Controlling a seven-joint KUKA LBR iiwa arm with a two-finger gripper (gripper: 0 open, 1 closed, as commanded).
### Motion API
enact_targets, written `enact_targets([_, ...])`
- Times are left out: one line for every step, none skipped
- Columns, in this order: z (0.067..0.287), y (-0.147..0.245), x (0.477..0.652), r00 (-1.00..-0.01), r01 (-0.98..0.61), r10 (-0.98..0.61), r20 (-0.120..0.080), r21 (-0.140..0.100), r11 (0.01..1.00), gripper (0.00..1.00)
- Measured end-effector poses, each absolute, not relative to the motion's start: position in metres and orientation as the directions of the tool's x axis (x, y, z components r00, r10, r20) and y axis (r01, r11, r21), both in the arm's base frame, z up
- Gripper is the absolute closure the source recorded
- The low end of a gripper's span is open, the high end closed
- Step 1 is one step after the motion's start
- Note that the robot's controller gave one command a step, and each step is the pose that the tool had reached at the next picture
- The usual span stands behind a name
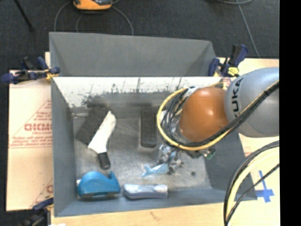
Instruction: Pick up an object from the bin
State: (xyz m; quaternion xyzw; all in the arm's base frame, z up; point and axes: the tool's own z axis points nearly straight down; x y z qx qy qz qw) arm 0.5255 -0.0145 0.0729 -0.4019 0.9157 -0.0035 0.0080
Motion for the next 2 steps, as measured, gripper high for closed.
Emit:
enact_targets([0.076, -0.014, 0.523, -0.677, -0.736, -0.736, -0.005, -0.005, 0.677, 1.00])
enact_targets([0.096, -0.014, 0.521, -0.680, -0.733, -0.733, 0.003, 0.005, 0.680, 1.00])
